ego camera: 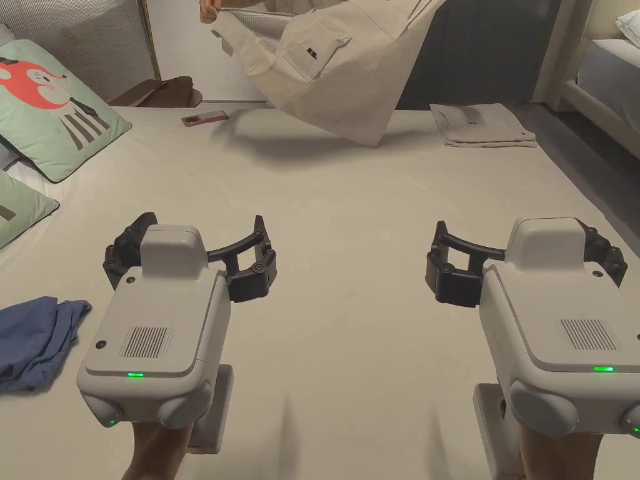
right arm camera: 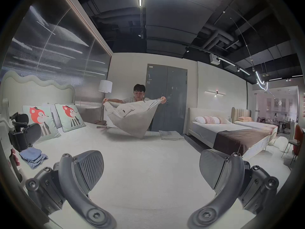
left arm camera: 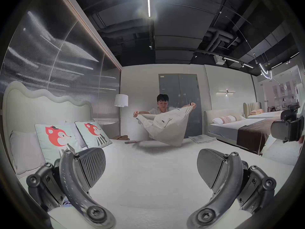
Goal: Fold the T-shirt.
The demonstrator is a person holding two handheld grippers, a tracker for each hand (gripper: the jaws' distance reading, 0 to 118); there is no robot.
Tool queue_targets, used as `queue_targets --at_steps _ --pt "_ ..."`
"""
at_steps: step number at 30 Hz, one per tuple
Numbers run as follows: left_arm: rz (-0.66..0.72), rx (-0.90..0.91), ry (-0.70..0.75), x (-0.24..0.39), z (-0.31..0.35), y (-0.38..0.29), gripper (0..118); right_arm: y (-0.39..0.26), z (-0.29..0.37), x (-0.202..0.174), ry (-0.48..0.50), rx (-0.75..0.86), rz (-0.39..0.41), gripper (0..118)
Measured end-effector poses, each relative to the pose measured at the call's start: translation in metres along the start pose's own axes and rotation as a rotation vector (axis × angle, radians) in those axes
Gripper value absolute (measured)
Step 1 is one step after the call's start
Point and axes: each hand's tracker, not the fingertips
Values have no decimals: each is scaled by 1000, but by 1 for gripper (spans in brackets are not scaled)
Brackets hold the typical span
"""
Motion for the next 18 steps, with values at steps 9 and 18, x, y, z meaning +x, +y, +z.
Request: queue_targets --at_steps 9,18 --pt "3 0 -1 -1 0 0 111 0 0 0 0 -2 5 114" --pt "9 0 -7 -2 2 0 111 1 1 0 3 -2 6 114"
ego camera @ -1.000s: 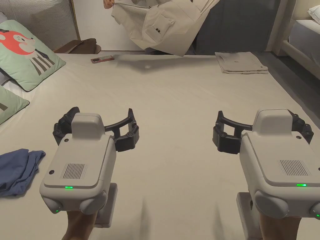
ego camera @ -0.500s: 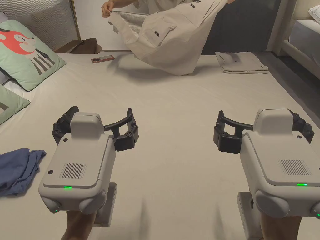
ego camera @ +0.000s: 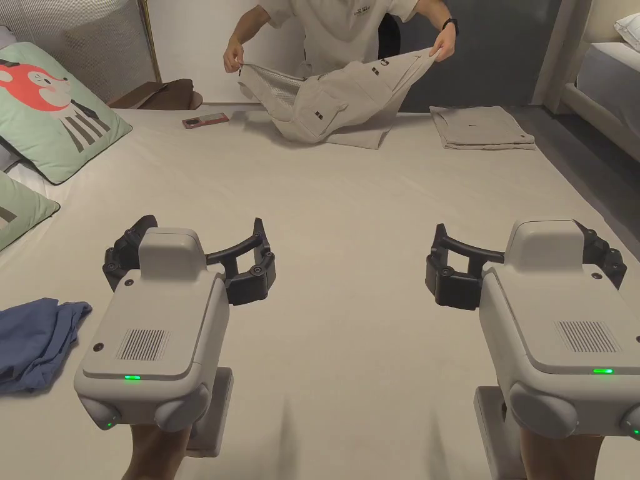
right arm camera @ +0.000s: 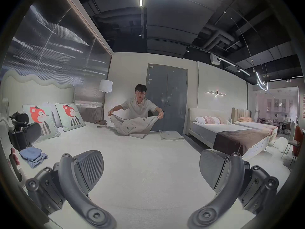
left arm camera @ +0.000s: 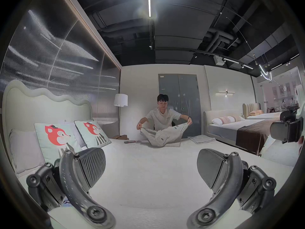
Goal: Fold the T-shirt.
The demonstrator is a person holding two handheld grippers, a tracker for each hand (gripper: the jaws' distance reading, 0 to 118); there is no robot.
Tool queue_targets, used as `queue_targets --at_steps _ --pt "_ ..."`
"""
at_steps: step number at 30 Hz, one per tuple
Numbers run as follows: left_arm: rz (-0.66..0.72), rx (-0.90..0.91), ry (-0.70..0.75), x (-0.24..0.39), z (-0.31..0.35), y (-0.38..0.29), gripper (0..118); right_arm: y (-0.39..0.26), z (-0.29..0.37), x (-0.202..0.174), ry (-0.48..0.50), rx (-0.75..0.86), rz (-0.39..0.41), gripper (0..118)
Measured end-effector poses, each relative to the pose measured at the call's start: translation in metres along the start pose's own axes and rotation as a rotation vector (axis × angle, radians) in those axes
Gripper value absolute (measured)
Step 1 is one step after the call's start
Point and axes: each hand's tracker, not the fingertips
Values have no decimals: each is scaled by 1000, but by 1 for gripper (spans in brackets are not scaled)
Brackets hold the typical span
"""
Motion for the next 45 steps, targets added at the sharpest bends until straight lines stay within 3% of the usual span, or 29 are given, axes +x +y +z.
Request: queue_targets --at_steps 45 --pt "1 -16 0 -7 1 -3 111 1 0 0 4 -18 -5 114"
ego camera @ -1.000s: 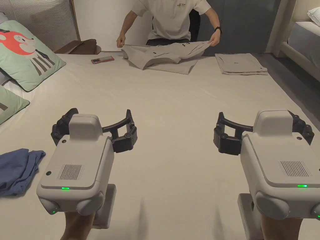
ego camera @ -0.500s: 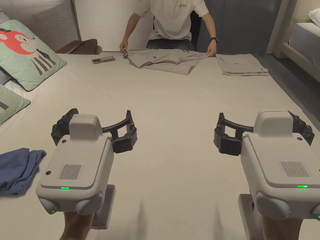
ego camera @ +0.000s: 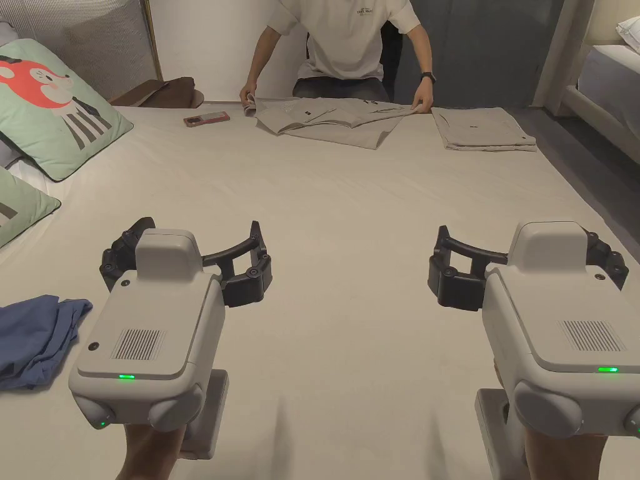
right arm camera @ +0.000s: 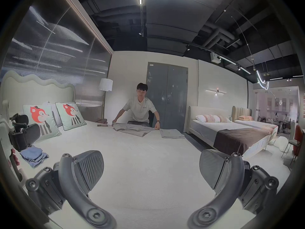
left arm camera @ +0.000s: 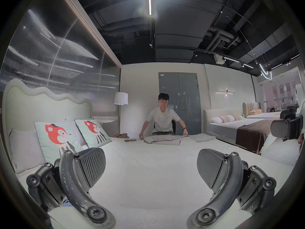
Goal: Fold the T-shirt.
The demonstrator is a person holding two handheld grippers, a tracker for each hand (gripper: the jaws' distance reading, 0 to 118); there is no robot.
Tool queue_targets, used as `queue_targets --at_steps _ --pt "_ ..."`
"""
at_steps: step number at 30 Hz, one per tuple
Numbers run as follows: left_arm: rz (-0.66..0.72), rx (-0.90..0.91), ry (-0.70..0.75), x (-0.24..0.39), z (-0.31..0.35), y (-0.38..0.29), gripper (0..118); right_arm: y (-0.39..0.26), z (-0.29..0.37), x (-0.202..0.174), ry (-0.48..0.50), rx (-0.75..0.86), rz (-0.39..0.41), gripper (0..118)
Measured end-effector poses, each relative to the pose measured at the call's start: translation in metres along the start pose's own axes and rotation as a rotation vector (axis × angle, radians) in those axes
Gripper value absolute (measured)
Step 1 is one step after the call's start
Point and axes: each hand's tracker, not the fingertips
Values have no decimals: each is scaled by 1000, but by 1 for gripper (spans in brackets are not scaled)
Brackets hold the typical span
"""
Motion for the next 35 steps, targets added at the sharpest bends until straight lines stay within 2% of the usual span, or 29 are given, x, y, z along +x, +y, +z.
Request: queue_targets --at_steps 5,9,12,16,26,35 --pt "10 -2 -1 -2 1 0 111 5 1 -1 -8 -45 -8 114" --pt "18 -2 1 -4 1 0 111 17 -4 -5 -82 -247 -48 114" --pt "21 2 4 -5 1 1 111 26 -10 -3 -82 -420 -137 114" --pt "29 5 1 -5 1 3 111 32 -15 2 -80 -517 -289 114" --pt "28 14 4 -4 0 6 111 33 -16 -1 -83 -488 -197 114" --pt "25 14 2 -4 -1 5 111 28 -15 -5 -72 -465 -170 114"
